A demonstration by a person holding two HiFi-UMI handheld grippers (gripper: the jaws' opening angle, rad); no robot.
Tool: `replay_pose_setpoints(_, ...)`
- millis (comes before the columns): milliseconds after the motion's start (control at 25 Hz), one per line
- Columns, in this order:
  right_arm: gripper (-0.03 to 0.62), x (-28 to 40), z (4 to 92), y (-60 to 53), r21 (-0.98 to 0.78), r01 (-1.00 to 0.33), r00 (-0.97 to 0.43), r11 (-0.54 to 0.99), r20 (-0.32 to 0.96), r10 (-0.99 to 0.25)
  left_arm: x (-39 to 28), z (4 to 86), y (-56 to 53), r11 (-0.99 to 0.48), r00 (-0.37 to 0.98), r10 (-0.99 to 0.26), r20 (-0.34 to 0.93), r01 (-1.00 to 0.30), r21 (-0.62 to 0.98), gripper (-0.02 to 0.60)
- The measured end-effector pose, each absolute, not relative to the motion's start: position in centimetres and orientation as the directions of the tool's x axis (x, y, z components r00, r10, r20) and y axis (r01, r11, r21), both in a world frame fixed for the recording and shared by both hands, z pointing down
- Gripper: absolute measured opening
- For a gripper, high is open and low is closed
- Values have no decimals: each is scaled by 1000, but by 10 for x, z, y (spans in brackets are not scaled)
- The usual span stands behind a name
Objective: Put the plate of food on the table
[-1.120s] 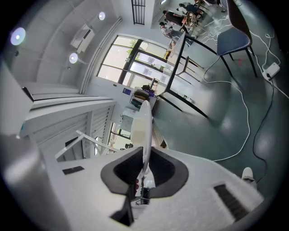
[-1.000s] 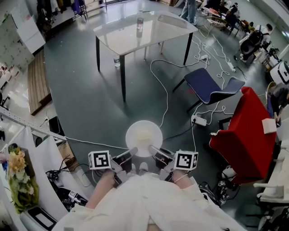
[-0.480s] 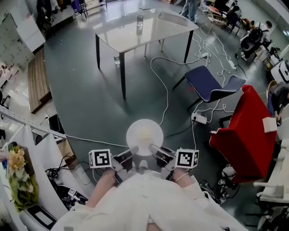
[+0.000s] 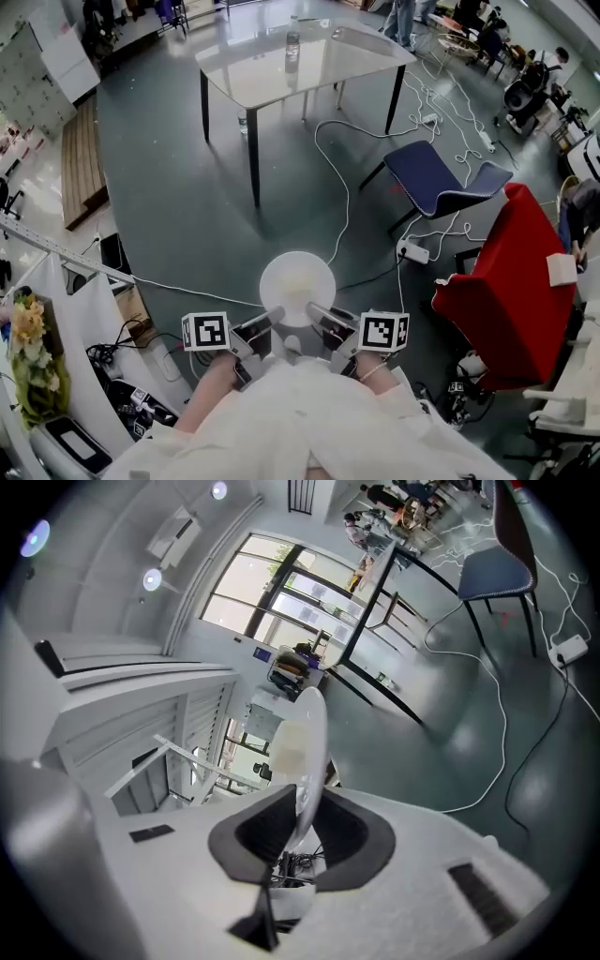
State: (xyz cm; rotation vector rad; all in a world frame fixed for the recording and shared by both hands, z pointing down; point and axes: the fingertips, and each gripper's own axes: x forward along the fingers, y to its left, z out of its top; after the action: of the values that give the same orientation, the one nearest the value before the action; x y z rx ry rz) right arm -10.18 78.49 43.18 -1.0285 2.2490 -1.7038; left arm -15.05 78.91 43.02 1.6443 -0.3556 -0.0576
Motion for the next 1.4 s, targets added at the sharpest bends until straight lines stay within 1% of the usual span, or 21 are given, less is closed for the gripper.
replay_pose_setpoints(160, 17, -94, 434, 784, -910, -400, -763, 107, 266, -589, -142, 430, 792, -3, 946, -281, 163, -170, 985, 25)
replay_pose_setpoints(280, 17, -92, 438, 777, -907, -406, -760, 110, 269, -591, -142, 437, 784, -48, 946, -270, 180, -200, 979, 25)
replay_pose_setpoints(440, 17, -84, 446, 760, -916, -392, -754, 81, 270, -598, -134, 443, 767, -17, 948, -262, 182, -193, 981, 25)
replay_pose_setpoints(560, 17, -78, 446, 738, -915, -394, -746, 91, 260, -613, -129, 447, 742, -50, 954, -240, 179, -197, 979, 25)
replay_pose_setpoints(800, 17, -69, 448, 671, -909, -409, -704, 84, 256, -663, -120, 446, 674, -82, 961, -202, 188, -208, 975, 25)
replay_pose_setpoints(1040, 18, -83, 441, 585, -898, -421, -718, 124, 247, -650, -134, 441, 587, -97, 959, -214, 186, -210, 973, 25)
replay_pose_setpoints(1400, 17, -96, 418, 462, -867, -451, -700, 211, 197, -686, -146, 422, 468, -148, 970, -202, 136, -168, 975, 25)
